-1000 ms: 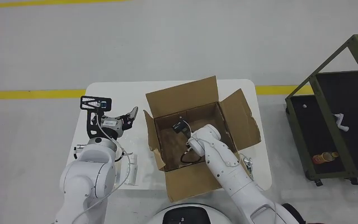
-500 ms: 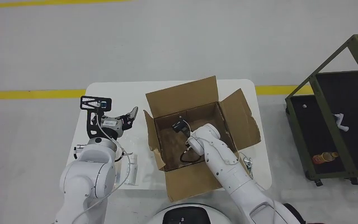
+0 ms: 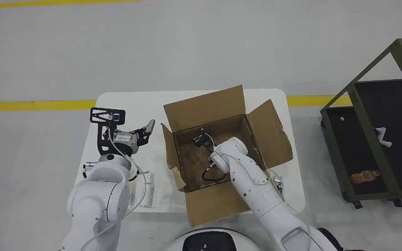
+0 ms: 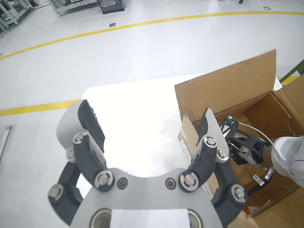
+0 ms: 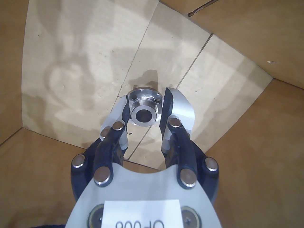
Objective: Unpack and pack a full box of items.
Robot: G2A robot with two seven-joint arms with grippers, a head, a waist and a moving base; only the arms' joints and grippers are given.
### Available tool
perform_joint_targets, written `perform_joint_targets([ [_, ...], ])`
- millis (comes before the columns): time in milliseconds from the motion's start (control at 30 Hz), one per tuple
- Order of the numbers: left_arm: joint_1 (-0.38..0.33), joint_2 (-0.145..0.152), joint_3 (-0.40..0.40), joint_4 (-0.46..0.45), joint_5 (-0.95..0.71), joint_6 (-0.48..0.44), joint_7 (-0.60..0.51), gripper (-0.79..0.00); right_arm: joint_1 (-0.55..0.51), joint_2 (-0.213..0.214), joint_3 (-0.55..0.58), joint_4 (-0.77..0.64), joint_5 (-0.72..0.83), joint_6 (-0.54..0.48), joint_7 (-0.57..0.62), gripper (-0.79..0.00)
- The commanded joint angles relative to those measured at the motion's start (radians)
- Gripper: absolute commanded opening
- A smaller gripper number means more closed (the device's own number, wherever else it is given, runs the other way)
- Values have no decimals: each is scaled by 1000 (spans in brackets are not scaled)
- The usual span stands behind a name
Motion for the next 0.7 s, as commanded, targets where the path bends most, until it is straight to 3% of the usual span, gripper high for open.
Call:
perform_joint_targets([
  [0,0,0,0,0,0,0,0,0,-5,1,1,-7,0,-7,4,-453],
  [667,0,0,0,0,0,0,0,0,10,-1,-5,46,11,-12,-5,-529],
])
